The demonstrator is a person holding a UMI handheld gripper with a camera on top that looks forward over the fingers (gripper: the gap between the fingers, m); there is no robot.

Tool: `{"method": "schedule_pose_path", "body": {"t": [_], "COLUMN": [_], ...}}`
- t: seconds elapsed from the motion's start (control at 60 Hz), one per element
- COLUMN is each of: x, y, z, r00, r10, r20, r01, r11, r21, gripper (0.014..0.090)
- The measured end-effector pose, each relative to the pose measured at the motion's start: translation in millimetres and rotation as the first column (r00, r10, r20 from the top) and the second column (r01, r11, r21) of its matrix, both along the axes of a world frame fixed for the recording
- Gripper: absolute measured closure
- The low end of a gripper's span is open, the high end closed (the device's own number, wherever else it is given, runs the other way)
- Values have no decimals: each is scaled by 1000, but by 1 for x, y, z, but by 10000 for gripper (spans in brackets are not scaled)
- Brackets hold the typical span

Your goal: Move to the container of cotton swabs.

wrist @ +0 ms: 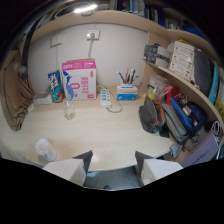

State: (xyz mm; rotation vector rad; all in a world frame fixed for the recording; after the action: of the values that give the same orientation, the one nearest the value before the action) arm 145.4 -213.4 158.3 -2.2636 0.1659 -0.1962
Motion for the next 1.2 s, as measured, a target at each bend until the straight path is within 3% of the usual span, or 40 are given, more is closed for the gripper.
{"method": "schedule_pose_path", "body": {"t": [0.367, 0.5, 0.683, 0.917, 1.2], "x": [-33, -76, -153, -226, -255], "y": [-28, -46, -58, -38, 6], "z": [-21, -49, -93, -122, -127], "r00": [1000, 998, 987, 966, 968], "r10": [17, 59, 159, 246, 241], "r20": [16, 8, -39, -75, -74], "r01": [-18, -59, -160, -248, -241], "r11": [1000, 998, 986, 969, 971], "r21": [11, -8, -35, -20, 4], "gripper": [177, 177, 176, 179, 178]}}
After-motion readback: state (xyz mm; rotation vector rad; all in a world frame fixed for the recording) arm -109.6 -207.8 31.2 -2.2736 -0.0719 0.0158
